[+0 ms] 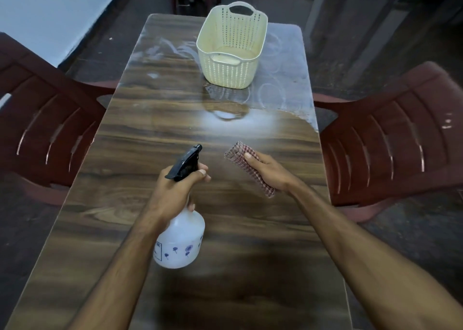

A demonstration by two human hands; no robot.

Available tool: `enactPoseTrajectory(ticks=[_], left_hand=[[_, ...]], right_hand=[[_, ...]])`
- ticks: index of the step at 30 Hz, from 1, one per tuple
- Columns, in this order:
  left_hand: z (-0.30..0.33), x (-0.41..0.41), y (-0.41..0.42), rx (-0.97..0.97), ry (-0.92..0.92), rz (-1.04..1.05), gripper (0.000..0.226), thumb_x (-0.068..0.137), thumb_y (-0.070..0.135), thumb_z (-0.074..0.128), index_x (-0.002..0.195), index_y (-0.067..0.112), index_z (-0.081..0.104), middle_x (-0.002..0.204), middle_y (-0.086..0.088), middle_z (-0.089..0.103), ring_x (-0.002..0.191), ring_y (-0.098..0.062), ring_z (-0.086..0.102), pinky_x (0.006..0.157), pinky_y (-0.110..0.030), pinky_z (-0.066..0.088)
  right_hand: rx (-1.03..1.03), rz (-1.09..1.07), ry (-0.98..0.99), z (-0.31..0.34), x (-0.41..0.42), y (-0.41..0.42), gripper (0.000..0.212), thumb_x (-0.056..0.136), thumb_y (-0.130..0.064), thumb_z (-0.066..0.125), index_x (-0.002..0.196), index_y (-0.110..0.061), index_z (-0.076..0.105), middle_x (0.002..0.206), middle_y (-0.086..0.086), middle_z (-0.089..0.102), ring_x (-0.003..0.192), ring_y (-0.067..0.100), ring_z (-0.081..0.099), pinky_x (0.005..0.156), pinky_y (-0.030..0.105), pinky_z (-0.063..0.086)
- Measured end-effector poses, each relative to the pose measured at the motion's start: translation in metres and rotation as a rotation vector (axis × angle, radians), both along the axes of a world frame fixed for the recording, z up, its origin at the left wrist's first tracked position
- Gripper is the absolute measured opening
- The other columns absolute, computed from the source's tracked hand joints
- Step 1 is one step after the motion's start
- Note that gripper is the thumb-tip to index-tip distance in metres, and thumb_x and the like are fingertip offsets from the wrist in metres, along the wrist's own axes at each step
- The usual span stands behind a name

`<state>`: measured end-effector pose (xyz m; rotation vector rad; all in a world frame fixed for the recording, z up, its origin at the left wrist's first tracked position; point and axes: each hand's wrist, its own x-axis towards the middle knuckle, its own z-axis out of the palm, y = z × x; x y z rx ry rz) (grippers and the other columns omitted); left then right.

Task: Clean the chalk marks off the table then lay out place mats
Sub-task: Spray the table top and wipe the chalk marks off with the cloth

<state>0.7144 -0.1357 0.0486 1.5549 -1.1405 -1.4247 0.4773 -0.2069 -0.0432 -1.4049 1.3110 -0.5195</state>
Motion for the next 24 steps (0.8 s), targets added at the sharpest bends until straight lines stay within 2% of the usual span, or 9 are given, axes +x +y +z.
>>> enactPoseTrajectory(ticks=[9,13,18,21,24], left_hand=[[0.014,-0.042,0.077,-0.002,0.025,0.035,0.009,0.094,0.012,0.062,0.097,0.006,0.069,0.095,-0.013,0.072,0.036,-0.02,0.037,0.042,-0.028,0.039],[0.021,-0.053,0.108,-0.036,0.031,0.039,0.011,0.093,0.011,0.062,0.099,0.004,0.068,0.096,-0.013,0.072,0.036,-0.018,0.039,0.042,-0.028,0.04],[0.029,-0.067,0.148,-0.074,0.044,0.07,0.012,0.093,0.009,0.062,0.1,0.001,0.067,0.096,-0.014,0.072,0.04,-0.005,0.051,0.04,-0.024,0.04],[0.031,-0.075,0.166,-0.079,0.058,0.089,0.01,0.092,0.008,0.063,0.098,0.002,0.067,0.096,-0.016,0.071,0.045,-0.002,0.057,0.039,-0.024,0.04],[0.029,-0.084,0.177,-0.089,0.024,0.103,0.006,0.091,0.009,0.063,0.094,0.005,0.068,0.095,-0.015,0.071,0.039,-0.009,0.05,0.039,-0.026,0.041]], right_hand=[[-0.04,-0.028,0.058,0.024,-0.049,0.08,0.047,0.104,-0.044,0.04,0.146,-0.023,0.047,0.143,-0.008,0.053,0.13,0.011,0.05,0.109,0.03,0.036],[-0.078,-0.077,0.046,0.036,-0.058,0.113,0.045,0.105,-0.039,0.041,0.146,-0.021,0.048,0.139,-0.014,0.051,0.131,0.005,0.047,0.103,0.019,0.034],[-0.085,-0.081,0.028,0.05,-0.062,0.151,0.043,0.106,-0.034,0.042,0.145,-0.016,0.048,0.145,-0.004,0.052,0.133,0.009,0.047,0.116,0.031,0.032],[-0.107,-0.04,0.054,0.061,-0.065,0.166,0.044,0.107,-0.033,0.04,0.146,-0.016,0.046,0.147,-0.004,0.05,0.134,0.008,0.045,0.114,0.026,0.031],[-0.112,-0.015,0.067,0.068,-0.072,0.176,0.044,0.107,-0.033,0.04,0.147,-0.016,0.045,0.146,-0.005,0.05,0.132,0.004,0.043,0.105,0.016,0.03]])
